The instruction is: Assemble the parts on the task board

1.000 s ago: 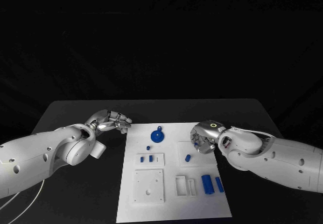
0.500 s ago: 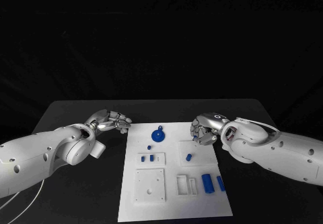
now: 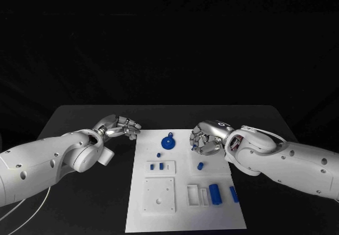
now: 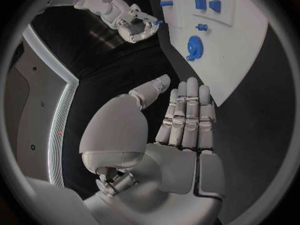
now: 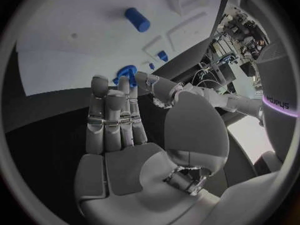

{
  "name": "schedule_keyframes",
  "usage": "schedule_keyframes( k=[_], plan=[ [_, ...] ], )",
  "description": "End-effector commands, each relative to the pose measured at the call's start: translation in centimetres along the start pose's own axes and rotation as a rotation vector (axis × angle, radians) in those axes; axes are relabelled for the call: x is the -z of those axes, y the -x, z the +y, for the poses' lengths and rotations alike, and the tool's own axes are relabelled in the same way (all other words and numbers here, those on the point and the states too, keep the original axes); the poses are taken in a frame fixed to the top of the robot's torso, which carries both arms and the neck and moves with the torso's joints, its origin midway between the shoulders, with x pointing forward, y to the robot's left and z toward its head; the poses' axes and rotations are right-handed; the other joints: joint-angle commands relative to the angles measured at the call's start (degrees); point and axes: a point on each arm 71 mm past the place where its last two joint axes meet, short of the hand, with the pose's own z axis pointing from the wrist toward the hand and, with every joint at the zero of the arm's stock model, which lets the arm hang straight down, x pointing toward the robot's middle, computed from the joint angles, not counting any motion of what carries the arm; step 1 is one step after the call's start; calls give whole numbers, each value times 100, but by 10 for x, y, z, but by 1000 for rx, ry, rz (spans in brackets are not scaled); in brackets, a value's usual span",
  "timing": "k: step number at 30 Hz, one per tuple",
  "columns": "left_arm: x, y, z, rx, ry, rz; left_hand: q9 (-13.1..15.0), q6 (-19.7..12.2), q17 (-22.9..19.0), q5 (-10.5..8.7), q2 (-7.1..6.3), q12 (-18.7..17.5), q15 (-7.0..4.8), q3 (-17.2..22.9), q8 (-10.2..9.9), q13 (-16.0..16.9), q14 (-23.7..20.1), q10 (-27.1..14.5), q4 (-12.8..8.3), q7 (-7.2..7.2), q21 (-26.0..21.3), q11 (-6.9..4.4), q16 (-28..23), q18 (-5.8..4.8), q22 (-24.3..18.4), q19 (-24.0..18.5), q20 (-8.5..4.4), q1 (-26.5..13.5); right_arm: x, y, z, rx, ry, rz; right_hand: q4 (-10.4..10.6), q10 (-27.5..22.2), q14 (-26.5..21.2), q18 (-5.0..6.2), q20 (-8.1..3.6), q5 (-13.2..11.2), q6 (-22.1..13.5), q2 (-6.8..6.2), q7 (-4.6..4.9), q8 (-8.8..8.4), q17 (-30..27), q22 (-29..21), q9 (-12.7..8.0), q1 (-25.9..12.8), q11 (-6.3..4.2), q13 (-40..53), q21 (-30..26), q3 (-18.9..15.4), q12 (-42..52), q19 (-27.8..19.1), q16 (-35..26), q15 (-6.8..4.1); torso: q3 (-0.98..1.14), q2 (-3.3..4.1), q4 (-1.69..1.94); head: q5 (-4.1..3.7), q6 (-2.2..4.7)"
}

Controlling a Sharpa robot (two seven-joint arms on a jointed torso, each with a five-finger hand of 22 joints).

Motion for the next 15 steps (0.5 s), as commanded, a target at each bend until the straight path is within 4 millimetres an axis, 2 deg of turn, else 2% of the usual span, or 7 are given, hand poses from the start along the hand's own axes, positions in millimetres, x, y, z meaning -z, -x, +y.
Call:
schedule_keyframes(
  k=[1, 6, 8, 12, 15],
  plan=[
    [-1, -2, -3, -3, -25, -6, -7, -43, 10, 22, 17, -19, 29, -16, 10, -7, 25, -42, 17, -16, -34, 11, -33, -5, 8, -15, 17, 4, -4, -1, 17, -8, 64, -21, -2, -13, -138, 151, -46, 23, -39, 95, 2, -18, -8, 109, 13, 37, 0, 2, 20, -35, -15, -17, 20, -121, -2, 0, 4, 94, -3],
    [-3, -4, -4, -3, -29, -7, -6, -41, 18, 23, 15, -18, 29, -16, 13, -7, 26, -39, 16, -17, -37, 10, -40, -4, 10, -15, 17, 9, -10, -8, 41, 19, 129, -12, -9, -16, -140, 151, -47, 28, -42, 103, 3, -21, -14, 109, 22, 36, 1, 10, 20, -47, -17, -19, 21, -120, -3, -3, 6, 229, -15],
    [-3, -4, -4, -3, -28, -8, -6, -40, 22, 24, 16, -18, 29, -15, 14, -6, 26, -39, 16, -18, -38, 10, -42, -4, 10, -16, 17, 10, -13, -14, 53, 35, 162, -1, -11, -16, -141, 151, -47, 29, -43, 105, 3, -22, -16, 109, 24, 36, 1, 13, 20, -51, -18, -20, 22, -120, -6, -4, 10, 320, -41],
    [-6, -4, -4, -6, -29, -16, -6, -39, 27, 25, 15, -18, 29, -15, 15, -7, 26, -37, 15, -18, -40, 9, -46, -4, 12, -16, 17, 13, -12, -31, 68, 66, 205, 39, -17, -17, -142, 151, -47, 34, -44, 107, 3, -23, -19, 110, 30, 36, 1, 18, 20, -58, -18, -21, 23, -120, -5, -9, -1, 428, -59],
    [-9, -4, -4, -6, -29, -20, -6, -39, 31, 25, 15, -18, 29, -14, 17, -6, 26, -36, 15, -19, -42, 9, -50, -4, 13, -17, 17, 14, -11, -43, 77, 79, 230, 65, -20, -18, -142, 151, -46, 34, -44, 108, 3, -24, -21, 110, 33, 36, 1, 20, 20, -61, -19, -21, 24, -120, -6, -15, 5, 488, -86]
  ],
)
